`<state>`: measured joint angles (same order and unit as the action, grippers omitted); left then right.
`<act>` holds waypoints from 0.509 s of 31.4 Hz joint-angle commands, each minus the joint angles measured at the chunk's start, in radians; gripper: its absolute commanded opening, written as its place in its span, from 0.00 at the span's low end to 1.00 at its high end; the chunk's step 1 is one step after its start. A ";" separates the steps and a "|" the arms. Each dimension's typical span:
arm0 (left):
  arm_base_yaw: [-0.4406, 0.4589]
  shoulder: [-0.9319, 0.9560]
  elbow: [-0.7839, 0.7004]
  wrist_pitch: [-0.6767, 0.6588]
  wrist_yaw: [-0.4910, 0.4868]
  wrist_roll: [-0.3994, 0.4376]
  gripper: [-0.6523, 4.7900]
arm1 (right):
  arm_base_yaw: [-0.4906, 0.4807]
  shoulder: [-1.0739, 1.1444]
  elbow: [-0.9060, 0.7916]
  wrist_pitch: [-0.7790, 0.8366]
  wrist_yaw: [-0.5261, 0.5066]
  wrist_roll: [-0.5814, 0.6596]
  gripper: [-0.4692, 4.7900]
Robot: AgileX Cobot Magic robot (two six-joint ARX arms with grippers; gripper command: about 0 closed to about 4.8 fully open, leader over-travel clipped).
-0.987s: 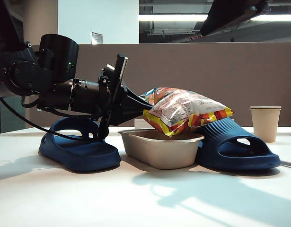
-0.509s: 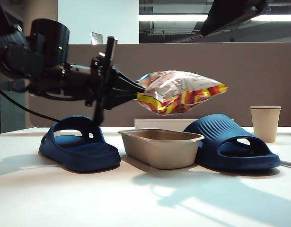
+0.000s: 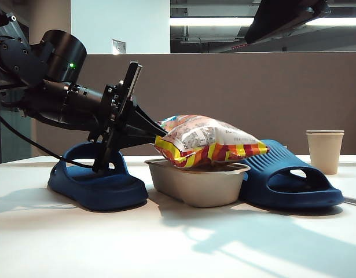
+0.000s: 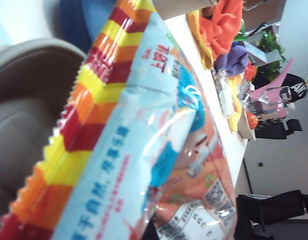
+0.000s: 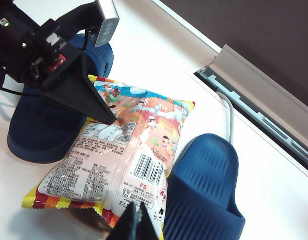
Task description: Pick up a bag of chips and put them in the box.
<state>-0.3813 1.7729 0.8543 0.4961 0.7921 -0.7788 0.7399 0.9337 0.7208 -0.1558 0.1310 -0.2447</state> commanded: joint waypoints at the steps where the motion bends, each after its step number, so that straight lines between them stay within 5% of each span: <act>1: 0.001 -0.006 0.003 -0.037 -0.031 0.027 0.11 | 0.001 -0.002 0.005 0.015 -0.002 0.001 0.08; 16: 0.001 -0.006 0.006 -0.055 -0.013 0.045 0.17 | 0.001 -0.002 0.005 0.014 -0.002 0.001 0.08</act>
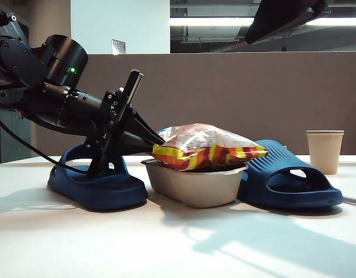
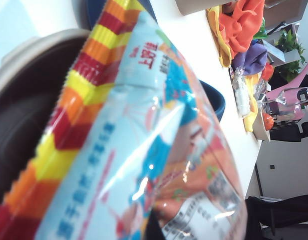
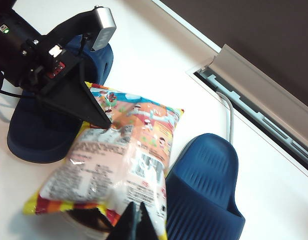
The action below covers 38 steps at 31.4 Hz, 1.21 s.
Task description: Pick up a bag of chips and put them in the box.
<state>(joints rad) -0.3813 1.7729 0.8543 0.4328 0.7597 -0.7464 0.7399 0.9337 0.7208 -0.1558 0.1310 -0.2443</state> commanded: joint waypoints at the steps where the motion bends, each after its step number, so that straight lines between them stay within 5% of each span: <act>1: 0.001 -0.006 0.006 0.010 0.023 0.013 0.17 | 0.001 -0.002 0.005 0.014 -0.002 0.001 0.08; 4: 0.001 -0.006 0.006 0.010 0.026 0.013 0.19 | 0.001 -0.002 0.005 0.014 -0.002 0.001 0.08; 8: 0.003 -0.008 0.008 0.010 0.029 0.009 0.34 | 0.001 -0.002 0.005 0.011 -0.002 0.001 0.08; 16: 0.029 -0.015 0.032 -0.008 0.075 0.006 0.36 | 0.001 -0.002 0.005 -0.004 -0.002 0.001 0.08; 20: 0.043 -0.033 0.035 -0.040 0.078 0.013 0.48 | 0.001 -0.002 0.005 -0.005 -0.002 0.001 0.08; 23: 0.055 -0.050 0.036 -0.116 0.079 0.060 0.49 | 0.002 -0.002 0.005 -0.005 -0.002 0.001 0.08; 29: 0.103 -0.103 0.036 -0.322 0.066 0.176 0.68 | 0.001 -0.002 0.005 -0.005 -0.002 0.001 0.08; 38: 0.280 -0.373 0.037 -0.457 0.074 0.293 0.68 | 0.002 -0.002 0.005 -0.006 -0.002 0.008 0.08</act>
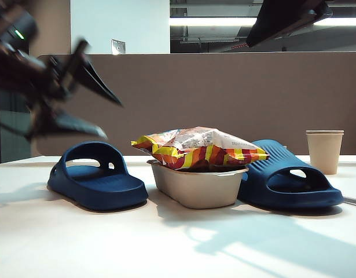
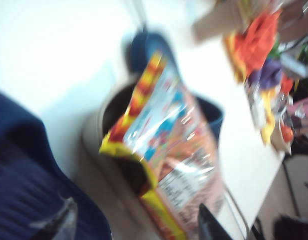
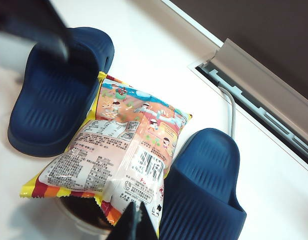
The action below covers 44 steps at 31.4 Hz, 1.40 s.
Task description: Pick up a bag of chips and put them in the box.
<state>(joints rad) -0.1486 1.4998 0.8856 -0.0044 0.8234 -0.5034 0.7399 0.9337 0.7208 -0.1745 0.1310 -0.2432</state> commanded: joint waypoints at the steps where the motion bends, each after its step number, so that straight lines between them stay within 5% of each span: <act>1: 0.077 -0.153 0.005 -0.028 0.013 0.062 0.68 | 0.002 -0.002 0.005 0.013 -0.002 0.007 0.08; 10: 0.254 -0.541 0.005 -0.065 0.061 0.109 0.61 | 0.002 -0.003 0.005 0.003 -0.027 0.007 0.08; 24: 0.261 -0.851 0.005 -0.159 0.112 0.085 0.56 | 0.003 -0.025 0.005 -0.017 -0.086 0.035 0.08; 37: 0.155 -1.080 0.004 -0.396 -0.146 0.228 0.48 | 0.003 -0.113 0.005 -0.098 -0.089 0.075 0.08; 44: 0.150 -1.227 -0.035 -0.452 -0.192 0.262 0.44 | 0.003 -0.152 0.005 -0.136 -0.108 0.098 0.08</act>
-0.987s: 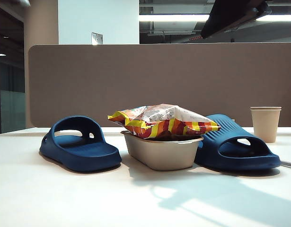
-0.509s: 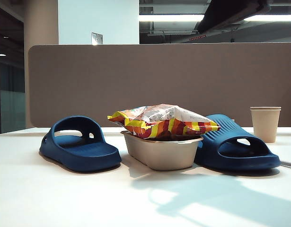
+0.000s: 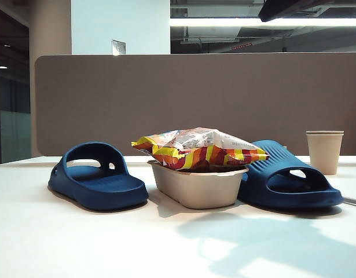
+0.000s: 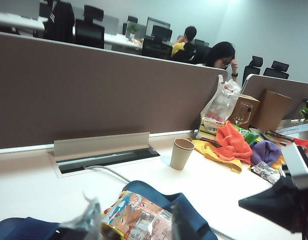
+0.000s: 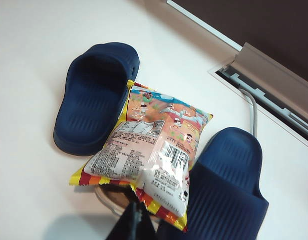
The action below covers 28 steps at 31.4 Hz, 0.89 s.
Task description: Pick up a bag of chips and put them in the box.
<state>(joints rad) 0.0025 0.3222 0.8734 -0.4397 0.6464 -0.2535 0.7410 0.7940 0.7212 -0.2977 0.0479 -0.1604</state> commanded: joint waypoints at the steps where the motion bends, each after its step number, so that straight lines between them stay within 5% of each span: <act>1: -0.002 -0.079 -0.042 -0.022 -0.021 0.011 0.44 | 0.002 -0.014 0.004 -0.018 -0.034 0.018 0.08; 12: -0.001 -0.293 -0.224 -0.026 -0.048 -0.037 0.44 | 0.006 -0.034 0.004 -0.072 -0.081 0.048 0.08; 28: -0.042 -0.319 -0.377 -0.014 -0.182 -0.033 0.44 | 0.090 -0.037 -0.026 -0.060 -0.066 0.056 0.08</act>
<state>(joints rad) -0.0391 0.0021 0.5083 -0.4637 0.4839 -0.2886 0.8310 0.7597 0.7013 -0.3763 -0.0196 -0.1093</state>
